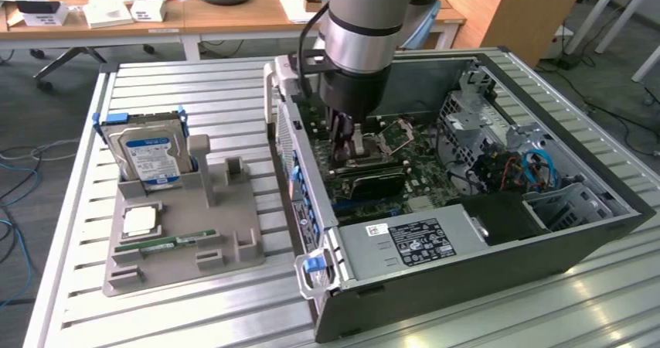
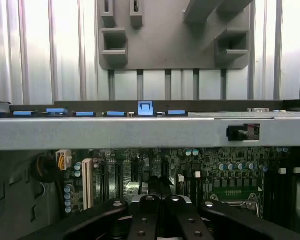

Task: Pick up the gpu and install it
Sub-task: 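Press down on the gpu until it lock into place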

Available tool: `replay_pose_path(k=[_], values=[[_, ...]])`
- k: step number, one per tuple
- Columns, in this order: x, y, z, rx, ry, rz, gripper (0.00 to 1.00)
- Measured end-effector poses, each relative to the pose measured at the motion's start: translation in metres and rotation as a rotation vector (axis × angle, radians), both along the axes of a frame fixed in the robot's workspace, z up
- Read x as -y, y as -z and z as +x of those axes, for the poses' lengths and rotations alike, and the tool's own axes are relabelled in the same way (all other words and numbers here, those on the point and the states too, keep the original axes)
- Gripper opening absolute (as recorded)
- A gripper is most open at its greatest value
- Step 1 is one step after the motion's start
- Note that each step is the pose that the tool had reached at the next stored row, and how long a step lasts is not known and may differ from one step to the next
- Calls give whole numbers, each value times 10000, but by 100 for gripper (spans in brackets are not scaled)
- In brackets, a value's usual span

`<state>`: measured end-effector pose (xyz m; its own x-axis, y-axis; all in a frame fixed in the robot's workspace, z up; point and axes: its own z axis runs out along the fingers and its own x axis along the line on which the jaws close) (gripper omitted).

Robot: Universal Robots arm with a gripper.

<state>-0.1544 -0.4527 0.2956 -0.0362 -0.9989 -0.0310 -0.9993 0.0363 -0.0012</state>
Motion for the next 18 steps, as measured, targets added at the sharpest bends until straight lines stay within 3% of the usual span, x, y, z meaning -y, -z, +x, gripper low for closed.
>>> replay_pose_path(k=[18], values=[[0,0,451,-1,1,1,11]])
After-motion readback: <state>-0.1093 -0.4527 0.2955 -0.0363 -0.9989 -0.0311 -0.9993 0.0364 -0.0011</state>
